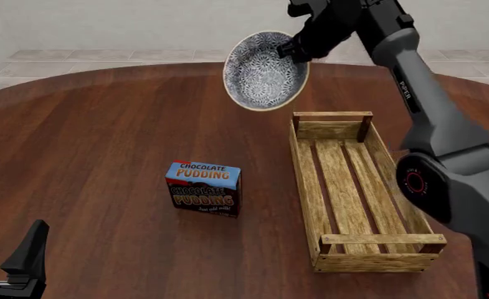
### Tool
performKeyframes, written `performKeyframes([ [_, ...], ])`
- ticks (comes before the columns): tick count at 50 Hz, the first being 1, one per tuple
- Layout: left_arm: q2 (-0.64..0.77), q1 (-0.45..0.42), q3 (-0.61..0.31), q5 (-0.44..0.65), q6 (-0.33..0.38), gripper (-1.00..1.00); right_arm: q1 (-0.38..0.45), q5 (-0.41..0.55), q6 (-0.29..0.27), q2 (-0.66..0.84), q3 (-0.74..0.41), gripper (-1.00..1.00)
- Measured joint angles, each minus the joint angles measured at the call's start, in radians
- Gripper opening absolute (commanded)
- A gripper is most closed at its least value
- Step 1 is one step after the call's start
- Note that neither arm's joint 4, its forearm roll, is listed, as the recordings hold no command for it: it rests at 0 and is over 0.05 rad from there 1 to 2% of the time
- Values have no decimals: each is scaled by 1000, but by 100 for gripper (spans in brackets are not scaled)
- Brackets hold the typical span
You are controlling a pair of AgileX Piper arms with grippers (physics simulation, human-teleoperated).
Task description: Pick up the bowl on the left and put it in the tray.
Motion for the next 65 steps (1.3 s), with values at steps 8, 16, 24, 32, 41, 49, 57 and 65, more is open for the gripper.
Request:
performKeyframes([
  [8,0,0,0,0,0,100,-4,0,12,-29,14,-100],
  [16,0,0,0,0,0,100,-7,-2,22,-68,38,-100],
  [24,0,0,0,0,0,100,-16,-27,29,-130,104,-100],
  [32,0,0,0,0,0,100,-28,-76,35,-211,215,-100],
  [41,0,0,0,0,0,100,-44,-123,48,-285,318,-100],
  [49,0,0,0,0,0,100,-56,-175,52,-368,434,-100],
  [57,0,0,0,0,0,100,-63,-229,56,-453,553,-100],
  [65,0,0,0,0,0,100,-67,-276,64,-515,656,-100],
])
